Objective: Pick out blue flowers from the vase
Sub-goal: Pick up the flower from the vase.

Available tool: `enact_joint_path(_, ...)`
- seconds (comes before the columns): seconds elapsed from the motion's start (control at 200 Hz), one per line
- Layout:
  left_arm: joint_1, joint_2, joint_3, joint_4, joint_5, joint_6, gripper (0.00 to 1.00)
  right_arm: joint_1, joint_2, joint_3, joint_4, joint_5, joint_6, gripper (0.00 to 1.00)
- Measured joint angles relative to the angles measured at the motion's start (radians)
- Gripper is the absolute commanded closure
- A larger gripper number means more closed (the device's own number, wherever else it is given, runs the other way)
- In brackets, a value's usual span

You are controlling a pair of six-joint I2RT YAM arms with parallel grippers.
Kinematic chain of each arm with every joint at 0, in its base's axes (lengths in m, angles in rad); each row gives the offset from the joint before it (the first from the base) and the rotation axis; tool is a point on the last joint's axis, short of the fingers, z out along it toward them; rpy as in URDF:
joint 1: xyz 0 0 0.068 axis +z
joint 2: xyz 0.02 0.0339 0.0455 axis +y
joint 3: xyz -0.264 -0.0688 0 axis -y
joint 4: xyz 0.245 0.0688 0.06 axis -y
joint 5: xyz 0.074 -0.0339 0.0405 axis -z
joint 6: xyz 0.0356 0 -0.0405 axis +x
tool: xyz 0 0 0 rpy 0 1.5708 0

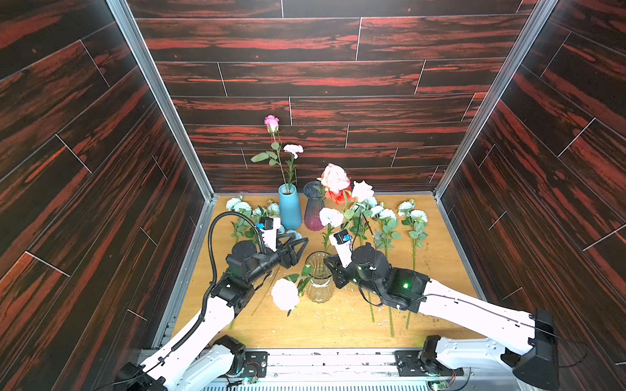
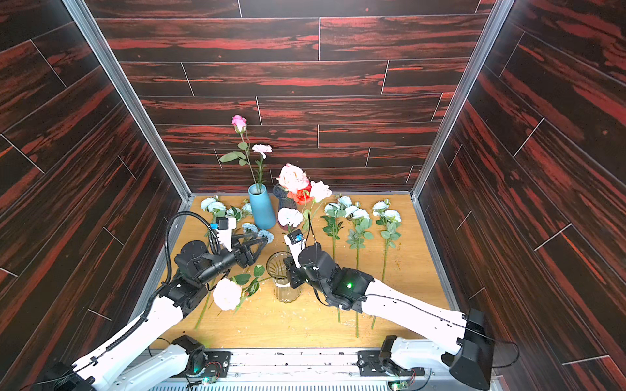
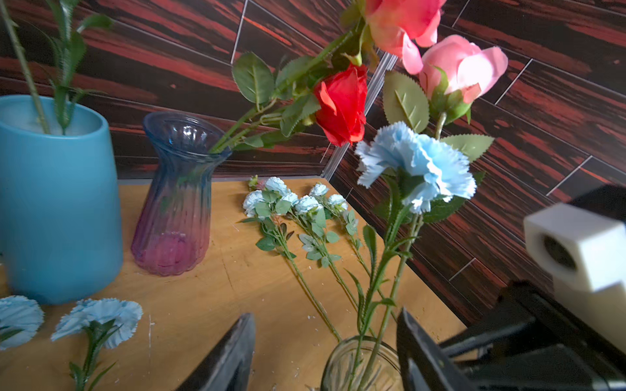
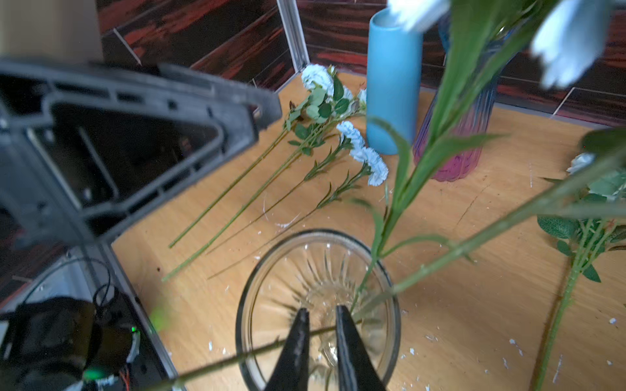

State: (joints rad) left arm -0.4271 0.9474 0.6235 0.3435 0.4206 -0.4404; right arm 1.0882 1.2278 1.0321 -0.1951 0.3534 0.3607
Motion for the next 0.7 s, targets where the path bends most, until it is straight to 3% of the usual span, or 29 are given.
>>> enact_joint_path(0.491, -0.011, -0.004, 0.002, -0.019, 0.023, 0.015, 0.32, -0.006, 0.136, 0.143, -0.087, 0.143, 0.1, 0.6)
enact_joint_path(0.696, -0.011, -0.008, 0.002, -0.034, 0.021, 0.022, 0.32, -0.03, 0.174, 0.17, -0.096, 0.129, 0.117, 0.59)
